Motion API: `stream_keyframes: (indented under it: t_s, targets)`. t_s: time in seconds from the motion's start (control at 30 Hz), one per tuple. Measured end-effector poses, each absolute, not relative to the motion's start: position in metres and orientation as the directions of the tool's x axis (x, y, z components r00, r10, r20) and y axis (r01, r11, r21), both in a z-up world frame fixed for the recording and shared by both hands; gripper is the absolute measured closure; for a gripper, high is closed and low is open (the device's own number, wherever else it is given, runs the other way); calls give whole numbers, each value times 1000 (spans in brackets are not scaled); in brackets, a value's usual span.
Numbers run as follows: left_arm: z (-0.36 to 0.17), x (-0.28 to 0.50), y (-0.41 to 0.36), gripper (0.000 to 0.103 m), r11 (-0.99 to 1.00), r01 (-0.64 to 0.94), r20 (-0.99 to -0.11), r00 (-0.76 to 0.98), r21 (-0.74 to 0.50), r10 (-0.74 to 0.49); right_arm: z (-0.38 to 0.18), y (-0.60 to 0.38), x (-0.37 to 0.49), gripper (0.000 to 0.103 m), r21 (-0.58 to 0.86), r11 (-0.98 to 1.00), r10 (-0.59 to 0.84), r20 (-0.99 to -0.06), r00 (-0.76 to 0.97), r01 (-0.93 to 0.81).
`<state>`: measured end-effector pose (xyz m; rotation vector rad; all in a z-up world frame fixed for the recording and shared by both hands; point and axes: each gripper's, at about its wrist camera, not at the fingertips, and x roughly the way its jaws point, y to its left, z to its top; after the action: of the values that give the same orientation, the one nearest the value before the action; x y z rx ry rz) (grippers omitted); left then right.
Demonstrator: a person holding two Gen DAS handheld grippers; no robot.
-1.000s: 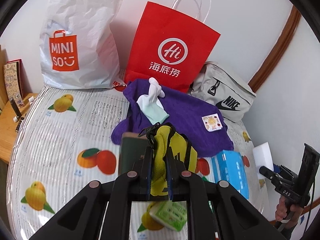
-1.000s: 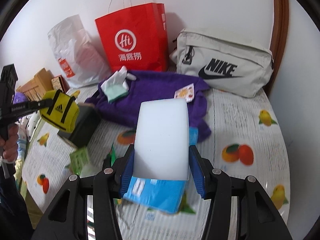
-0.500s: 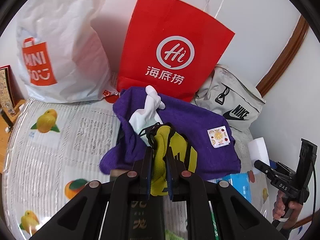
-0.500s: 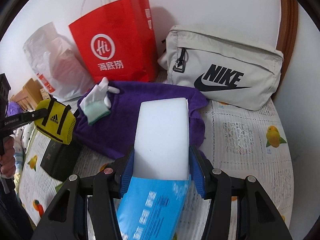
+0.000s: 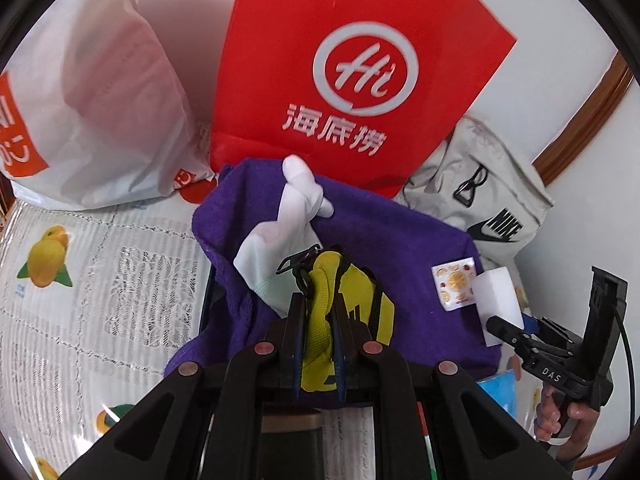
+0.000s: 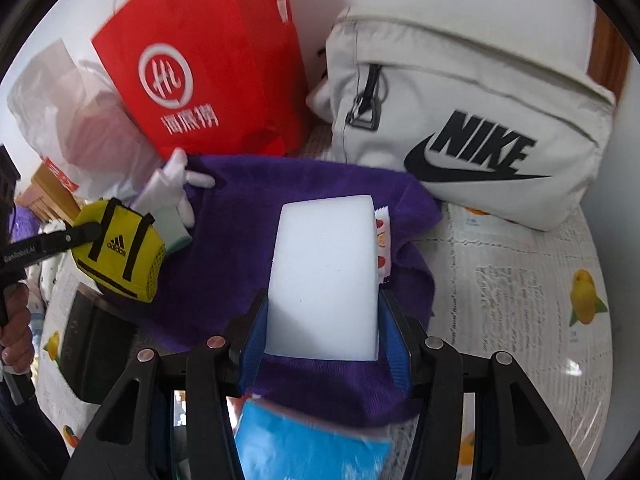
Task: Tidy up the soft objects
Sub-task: 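Release the pouch with the left tool while the right tool sets the sponge on the towel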
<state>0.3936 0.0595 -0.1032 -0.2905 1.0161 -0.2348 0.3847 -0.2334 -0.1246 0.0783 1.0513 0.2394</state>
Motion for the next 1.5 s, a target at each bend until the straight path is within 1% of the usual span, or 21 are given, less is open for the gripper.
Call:
stream_keyframes:
  t_s: [0.17,0.3,0.43,0.53,0.57,0.6,0.67,0.77,0.83,0.9,1.0,1.2,1.37,1.43,1.47,1.5]
  targets:
    - [-119,401,60,91,938,46,-820,472,-344,-324,-152,-230,394,51,172,972,222,-892,394,-160]
    - [-125,407,57,91,941,39,-832,456,-336,-317,-163,-231,400,50,176,970,225,-907,356,-166]
    - [-128,410,56,89,945,28,-842,445,-326,-304,-164,-232,403,50,178,969,230,-905,357,-172]
    - [-129,409,56,84,947,30,-845,442,-321,-301,-164,-232,406,49,184,968,234,-906,354,-169]
    - [-129,409,55,81,948,31,-846,442,-317,-298,-164,-231,406,49,181,968,233,-906,353,-174]
    - [-128,408,55,72,948,35,-847,440,-317,-300,-164,-230,407,48,178,968,231,-907,352,-176]
    - [-126,406,54,62,950,37,-847,442,-310,-294,-164,-231,406,45,180,967,234,-907,351,-178]
    - [-120,402,55,54,955,34,-846,456,-294,-277,-162,-231,405,42,185,966,240,-902,359,-179]
    - [-115,399,57,53,958,30,-846,461,-286,-267,-158,-233,401,39,190,966,243,-898,366,-175]
    - [-110,396,58,49,961,25,-848,466,-274,-254,-150,-234,397,37,184,967,238,-893,383,-175]
    - [-98,386,59,45,964,31,-840,484,-263,-245,-136,-234,388,36,175,968,235,-880,412,-180]
    - [-74,355,63,44,970,35,-826,518,-240,-223,-102,-235,352,36,167,968,238,-840,488,-185]
    - [-59,319,64,41,972,48,-812,542,-229,-218,-81,-224,299,36,172,954,282,-795,538,-247]
    - [-55,300,65,41,972,45,-806,550,-231,-217,-79,-216,283,37,165,946,296,-790,537,-279]
    - [-55,295,65,41,972,42,-805,551,-233,-217,-80,-210,271,40,160,939,306,-790,531,-303]
    - [-56,284,67,41,971,38,-805,552,-237,-218,-83,-205,263,46,158,933,315,-791,524,-322]
